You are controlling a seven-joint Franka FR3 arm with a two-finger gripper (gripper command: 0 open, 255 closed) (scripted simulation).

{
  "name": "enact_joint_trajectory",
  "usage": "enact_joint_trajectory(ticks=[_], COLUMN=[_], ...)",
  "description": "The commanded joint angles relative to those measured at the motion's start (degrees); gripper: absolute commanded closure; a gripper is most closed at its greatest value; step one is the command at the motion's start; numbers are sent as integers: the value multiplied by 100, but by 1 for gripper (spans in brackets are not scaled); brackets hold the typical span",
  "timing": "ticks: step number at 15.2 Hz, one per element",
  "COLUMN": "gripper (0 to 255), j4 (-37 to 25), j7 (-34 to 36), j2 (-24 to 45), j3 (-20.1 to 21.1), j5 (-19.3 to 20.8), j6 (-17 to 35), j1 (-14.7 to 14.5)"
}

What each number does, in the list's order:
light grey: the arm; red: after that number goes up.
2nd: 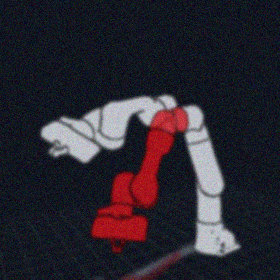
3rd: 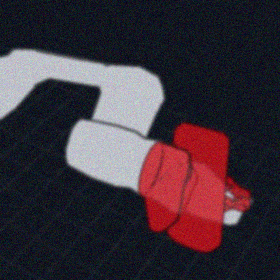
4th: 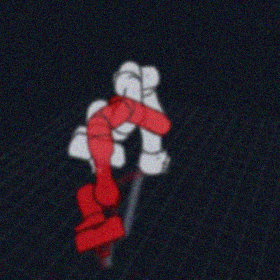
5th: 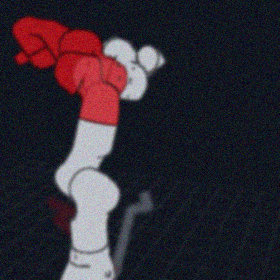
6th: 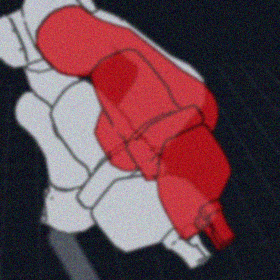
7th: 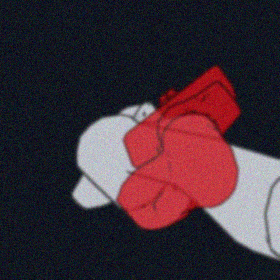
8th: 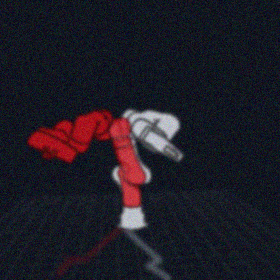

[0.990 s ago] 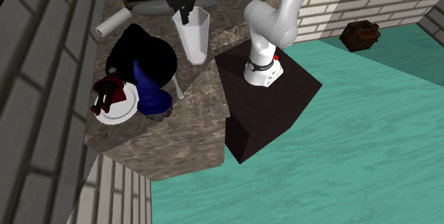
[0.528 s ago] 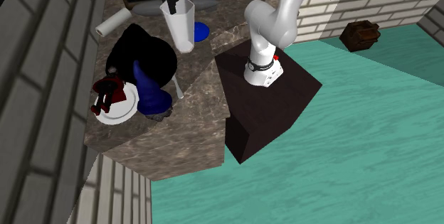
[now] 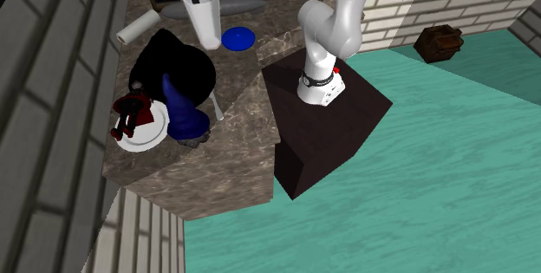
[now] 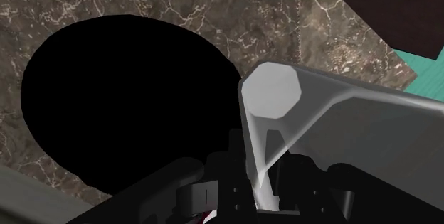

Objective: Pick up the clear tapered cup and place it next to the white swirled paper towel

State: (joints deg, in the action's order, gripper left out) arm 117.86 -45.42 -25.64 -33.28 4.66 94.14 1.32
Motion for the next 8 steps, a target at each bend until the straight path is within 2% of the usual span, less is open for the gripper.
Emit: enact_joint_trajectory(ticks=[1,5,8], gripper=[255,255,255], j4=[-228,-803,-1317], j7=[-369,-1111,-1761], j2=[341,1102,1827], j3=[-329,-971,-1475], j5=[-47,-323,-729], j6=[91,145,132], j1=[-14,-54,-40])
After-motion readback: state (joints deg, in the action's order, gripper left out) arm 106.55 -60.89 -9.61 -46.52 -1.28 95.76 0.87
